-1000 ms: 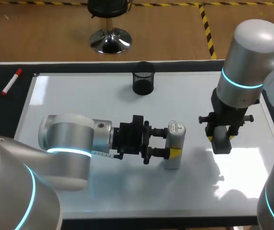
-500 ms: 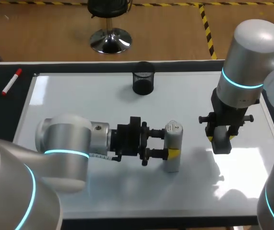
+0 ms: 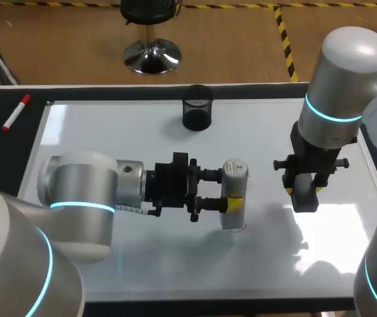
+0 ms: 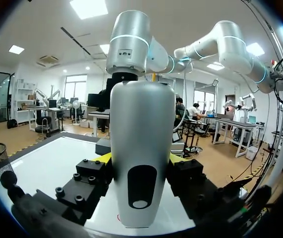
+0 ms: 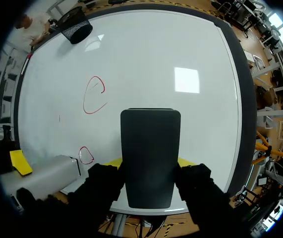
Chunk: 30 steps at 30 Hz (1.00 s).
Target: Pick up the inspection probe, press it on each red-marked spot on the whiteboard one by one, put down the probe, pick up the eraser, and wipe off all the red marks.
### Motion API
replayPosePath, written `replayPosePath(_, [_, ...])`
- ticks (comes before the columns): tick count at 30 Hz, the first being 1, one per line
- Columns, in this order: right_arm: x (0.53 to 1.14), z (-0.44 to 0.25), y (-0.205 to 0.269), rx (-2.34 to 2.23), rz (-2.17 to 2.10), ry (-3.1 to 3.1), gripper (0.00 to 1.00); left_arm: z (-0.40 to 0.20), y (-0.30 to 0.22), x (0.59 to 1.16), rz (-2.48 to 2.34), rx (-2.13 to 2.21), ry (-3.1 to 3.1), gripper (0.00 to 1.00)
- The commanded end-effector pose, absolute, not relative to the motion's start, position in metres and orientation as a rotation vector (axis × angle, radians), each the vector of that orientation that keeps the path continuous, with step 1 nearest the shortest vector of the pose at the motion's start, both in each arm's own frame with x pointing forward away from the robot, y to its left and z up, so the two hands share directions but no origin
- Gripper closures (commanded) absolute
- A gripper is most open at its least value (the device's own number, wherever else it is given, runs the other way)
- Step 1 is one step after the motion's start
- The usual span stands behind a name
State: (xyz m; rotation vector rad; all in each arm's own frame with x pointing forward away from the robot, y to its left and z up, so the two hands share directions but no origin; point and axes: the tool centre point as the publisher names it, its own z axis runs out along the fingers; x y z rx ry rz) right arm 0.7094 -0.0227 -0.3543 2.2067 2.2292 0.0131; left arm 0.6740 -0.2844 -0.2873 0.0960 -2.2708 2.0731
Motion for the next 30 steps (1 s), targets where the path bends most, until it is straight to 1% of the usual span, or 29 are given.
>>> replayPosePath(1, [0.708,-0.354,-0.024,2.206,0.018,2.23,1.0,-0.279,-0.283,0.671,2.064,0.089,-2.279,1.0])
replayPosePath(14, [0.708,-0.354,-0.024,2.206,0.018,2.23,1.0,-0.268,-0.272,0.679,2.063,0.069,-2.287,1.0])
replayPosePath(30, [0.708,-0.354,-0.024,2.206,0.018,2.23,1.0,-0.26,-0.231,0.68,2.114,0.071,-2.292,1.0])
